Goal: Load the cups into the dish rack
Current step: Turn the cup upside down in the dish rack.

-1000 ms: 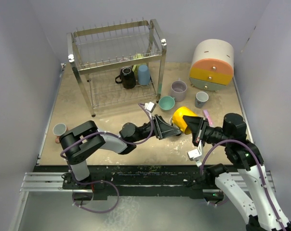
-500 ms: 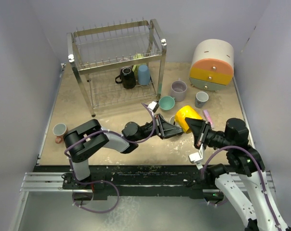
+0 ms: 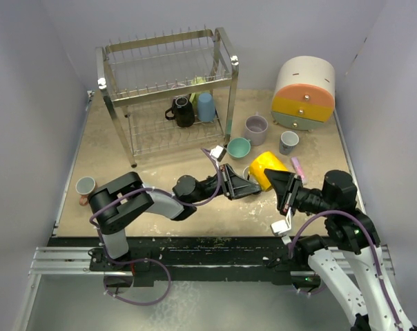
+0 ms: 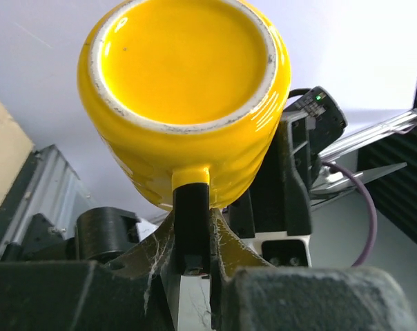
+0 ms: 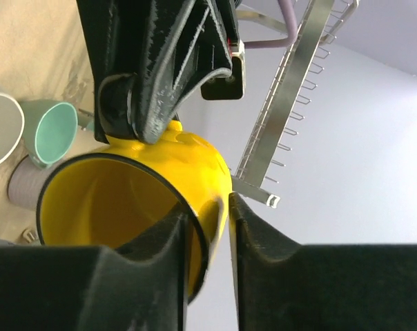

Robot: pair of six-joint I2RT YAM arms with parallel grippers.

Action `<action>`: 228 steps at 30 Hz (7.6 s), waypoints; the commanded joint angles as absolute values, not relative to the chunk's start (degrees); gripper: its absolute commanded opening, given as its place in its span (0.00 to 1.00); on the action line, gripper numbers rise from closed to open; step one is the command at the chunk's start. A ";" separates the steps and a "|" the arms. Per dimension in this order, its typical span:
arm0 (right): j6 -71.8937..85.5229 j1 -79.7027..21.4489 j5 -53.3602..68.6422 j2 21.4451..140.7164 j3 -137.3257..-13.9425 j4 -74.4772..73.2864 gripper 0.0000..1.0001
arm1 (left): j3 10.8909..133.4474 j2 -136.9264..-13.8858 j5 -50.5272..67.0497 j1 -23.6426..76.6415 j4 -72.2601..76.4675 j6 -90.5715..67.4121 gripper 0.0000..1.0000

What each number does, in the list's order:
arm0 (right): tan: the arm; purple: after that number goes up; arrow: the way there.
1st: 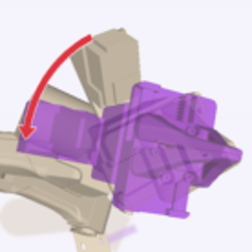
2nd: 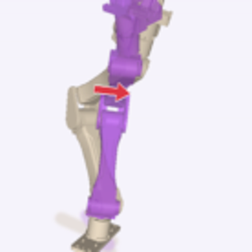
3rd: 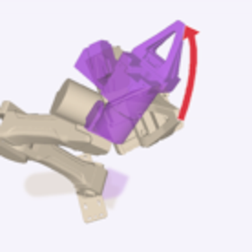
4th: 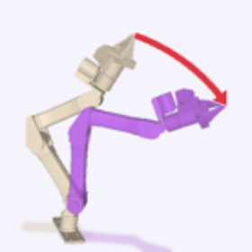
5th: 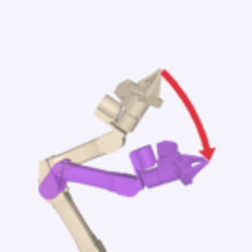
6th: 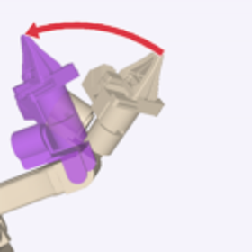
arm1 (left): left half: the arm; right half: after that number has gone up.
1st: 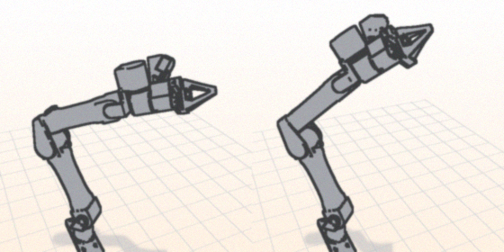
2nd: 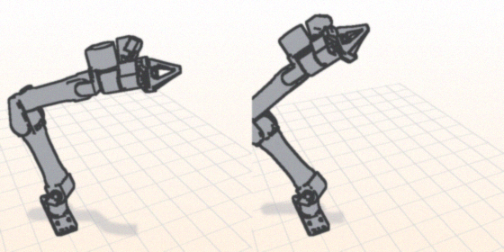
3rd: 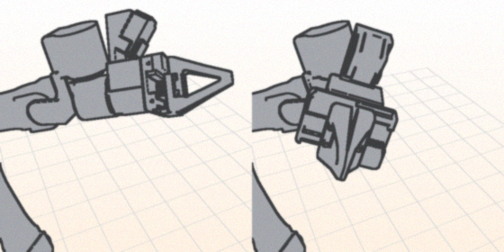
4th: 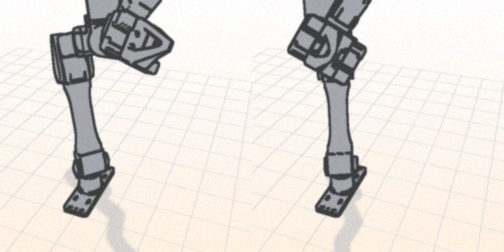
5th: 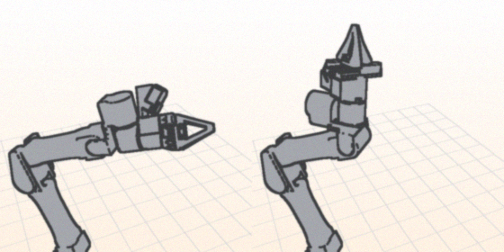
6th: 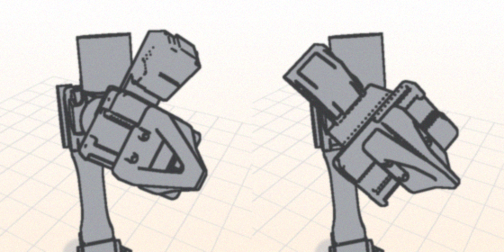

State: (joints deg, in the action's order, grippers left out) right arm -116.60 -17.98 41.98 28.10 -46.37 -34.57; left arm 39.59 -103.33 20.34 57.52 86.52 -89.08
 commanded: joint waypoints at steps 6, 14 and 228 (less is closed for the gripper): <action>-137.55 -18.19 43.58 27.10 -46.62 -34.07 0.55 | 35.84 -97.15 17.62 56.95 94.48 -78.74 0.00; -137.05 -18.12 41.90 26.33 -46.30 -36.35 0.71 | 30.97 -93.84 15.12 54.79 94.48 -77.56 0.00; -42.05 -1.67 45.88 59.44 -58.32 -25.77 0.80 | 42.93 -97.82 -10.15 16.89 56.81 2.18 0.89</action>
